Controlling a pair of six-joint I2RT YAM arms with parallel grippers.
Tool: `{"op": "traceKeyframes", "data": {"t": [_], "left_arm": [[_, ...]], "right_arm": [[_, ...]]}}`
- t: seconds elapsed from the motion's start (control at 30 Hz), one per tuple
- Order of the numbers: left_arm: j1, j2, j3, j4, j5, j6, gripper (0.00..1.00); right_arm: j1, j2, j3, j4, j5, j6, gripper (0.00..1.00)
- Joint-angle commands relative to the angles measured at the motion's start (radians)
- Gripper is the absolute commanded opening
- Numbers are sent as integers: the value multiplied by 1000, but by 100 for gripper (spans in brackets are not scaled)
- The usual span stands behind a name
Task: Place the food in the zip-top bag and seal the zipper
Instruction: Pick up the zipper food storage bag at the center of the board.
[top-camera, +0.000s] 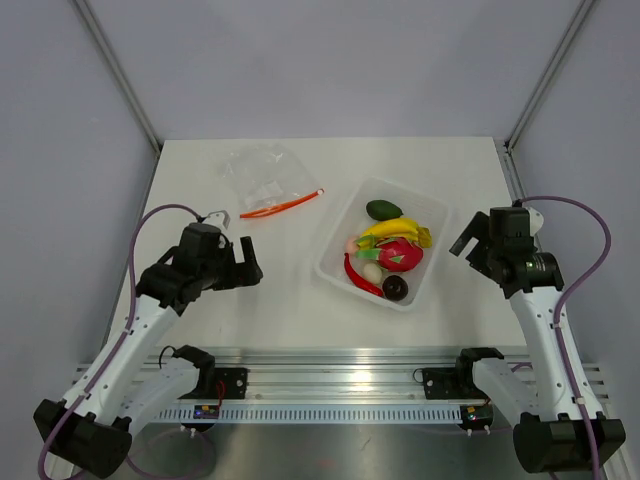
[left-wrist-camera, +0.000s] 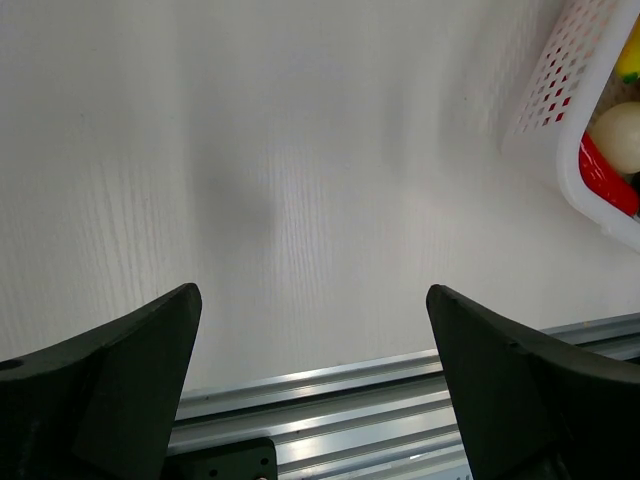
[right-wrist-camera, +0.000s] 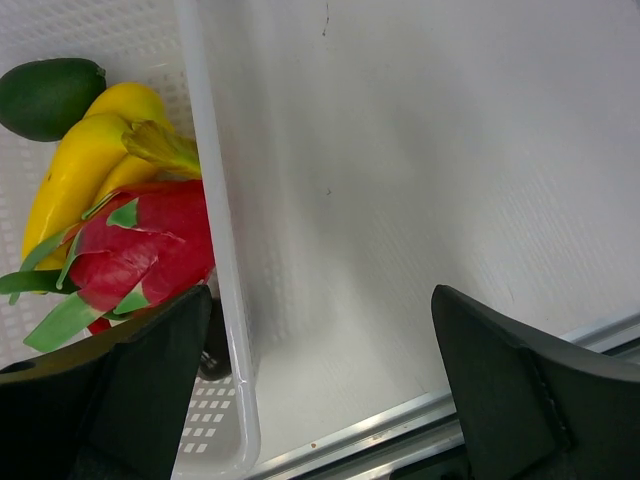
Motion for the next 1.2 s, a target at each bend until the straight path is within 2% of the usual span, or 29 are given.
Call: {"op": "traceKeyframes", "data": {"t": [0.0,0.4,0.5,0.6,0.67,0.73,0.83,0.87,1.03,1.07,1.17], "left_arm": [[-3,19,44,-6,1,27,99],[-3,88,72,-8,5,39,99],[-3,181,142,-26,7,134,97],[-3,284,263,-34,-154,177,92],[-3,396,372,-40,-190,182,89],[-14,448,417,-14,-216,189,86],[-31,545,475,73,-249,225,76],[-34,577,481,102,-244,275,66],[-59,655,469,313,-282,448,58],[-60,671,469,365,-273,544,56],[-75,712,435,498,-284,719,57]], "right_arm": [[-1,9,-7,12,23,23,99],[-1,4,-36,29,6,41,99],[-3,10,-41,37,-7,44,99],[-1,16,-44,35,-24,46,99],[-3,13,-47,34,-41,49,99],[-3,1,-48,32,-49,54,99],[-1,-19,-47,31,-61,55,99],[-1,-23,-47,34,-69,51,100],[-1,-23,-54,40,-89,48,99],[-1,-22,-56,41,-90,44,99],[-1,-14,-54,46,-92,38,99]]}}
